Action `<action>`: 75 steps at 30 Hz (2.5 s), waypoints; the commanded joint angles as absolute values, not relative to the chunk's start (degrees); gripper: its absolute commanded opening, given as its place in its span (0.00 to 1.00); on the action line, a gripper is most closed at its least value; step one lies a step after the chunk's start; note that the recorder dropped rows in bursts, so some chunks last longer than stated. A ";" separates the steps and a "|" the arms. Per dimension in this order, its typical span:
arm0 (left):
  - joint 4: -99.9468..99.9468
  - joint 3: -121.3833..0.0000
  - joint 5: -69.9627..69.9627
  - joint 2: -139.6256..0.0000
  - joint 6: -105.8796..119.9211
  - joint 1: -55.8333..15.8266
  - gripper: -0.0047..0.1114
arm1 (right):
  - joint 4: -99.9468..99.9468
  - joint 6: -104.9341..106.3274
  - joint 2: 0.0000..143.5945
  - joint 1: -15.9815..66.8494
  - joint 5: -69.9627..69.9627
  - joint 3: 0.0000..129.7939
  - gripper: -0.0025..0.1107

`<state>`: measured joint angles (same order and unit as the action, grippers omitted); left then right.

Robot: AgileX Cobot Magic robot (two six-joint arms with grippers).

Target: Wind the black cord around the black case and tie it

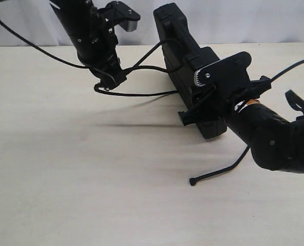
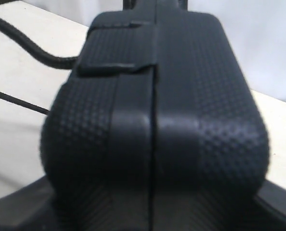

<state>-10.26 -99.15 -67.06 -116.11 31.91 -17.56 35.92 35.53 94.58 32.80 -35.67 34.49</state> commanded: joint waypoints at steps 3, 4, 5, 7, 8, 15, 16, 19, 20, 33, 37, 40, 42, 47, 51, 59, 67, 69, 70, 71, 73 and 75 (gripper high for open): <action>-6.24 -100.90 -69.96 -119.16 29.57 -17.02 0.04 | 36.38 35.13 95.18 32.40 -28.92 33.90 0.06; -6.35 -101.00 -69.96 -119.16 29.27 -16.54 0.04 | 36.38 35.13 95.18 32.40 -28.80 33.90 0.06; -6.82 -101.00 -69.96 -119.16 28.52 -16.22 0.04 | 36.38 35.13 95.18 32.40 -28.80 33.90 0.06; -8.56 -101.44 -69.96 -119.16 28.05 -15.54 0.04 | 36.38 35.13 95.18 32.40 -28.80 33.90 0.06; -9.56 -101.55 -69.96 -119.26 27.96 -15.25 0.04 | 36.38 35.13 95.18 32.40 -28.80 33.90 0.06; -19.15 -105.88 -69.96 -119.26 28.53 -15.21 0.04 | 36.38 35.13 95.18 32.40 -28.80 33.90 0.06; -20.32 -107.03 -69.96 -119.26 28.53 -15.21 0.04 | 36.38 35.13 95.18 32.40 -28.80 33.90 0.06; -20.86 -109.80 -69.96 -119.26 28.05 -15.32 0.04 | 36.38 35.13 95.18 32.40 -28.80 33.90 0.06; -20.86 -110.42 -69.96 -119.26 27.92 -15.32 0.04 | 36.38 35.13 95.18 32.40 -28.80 33.90 0.06; -21.29 -111.09 -69.96 -115.07 27.39 -15.32 0.04 | 36.38 35.13 95.18 32.40 -29.87 33.90 0.06; -21.27 -111.09 -69.96 -112.72 27.63 -15.32 0.04 | 36.38 35.13 95.18 32.40 -30.09 33.90 0.06; -21.74 -111.09 -69.96 -112.58 27.63 -15.32 0.04 | 36.38 35.13 95.18 32.40 -30.09 33.90 0.06; -21.74 -111.09 -69.96 -112.58 27.63 -15.32 0.04 | 36.38 35.13 95.18 32.40 -29.95 33.90 0.06; -21.74 -110.45 -69.96 -112.58 27.63 -15.32 0.04 | 36.38 35.13 95.18 32.40 -29.95 33.90 0.06; -22.68 -106.82 -69.96 -112.58 27.63 -15.34 0.04 | 36.38 35.13 95.18 32.40 -29.95 33.90 0.06; -27.00 -101.22 -69.96 -112.58 29.21 -15.34 0.04 | 36.38 35.13 95.18 32.40 -29.95 33.90 0.06; -29.29 -100.73 -69.96 -112.58 33.15 -18.54 0.04 | 36.38 35.13 95.18 32.40 -29.84 33.90 0.06; -29.16 -100.73 -69.96 -112.98 34.62 -20.56 0.04 | 36.38 35.13 95.18 32.40 -29.72 33.90 0.06; -29.16 -100.73 -69.96 -113.64 36.00 -21.82 0.04 | 36.38 35.13 95.18 32.40 -29.61 33.90 0.06; -29.16 -100.73 -69.96 -114.18 36.44 -22.52 0.04 | 36.38 35.13 95.18 32.40 -29.47 33.90 0.06; -28.90 -100.73 -69.42 -115.64 38.34 -23.91 0.04 | 36.38 35.13 95.18 32.40 -28.71 33.90 0.06; -26.37 -100.73 -66.16 -116.57 39.15 -24.36 0.04 | 36.38 35.13 95.18 32.40 -27.96 33.90 0.06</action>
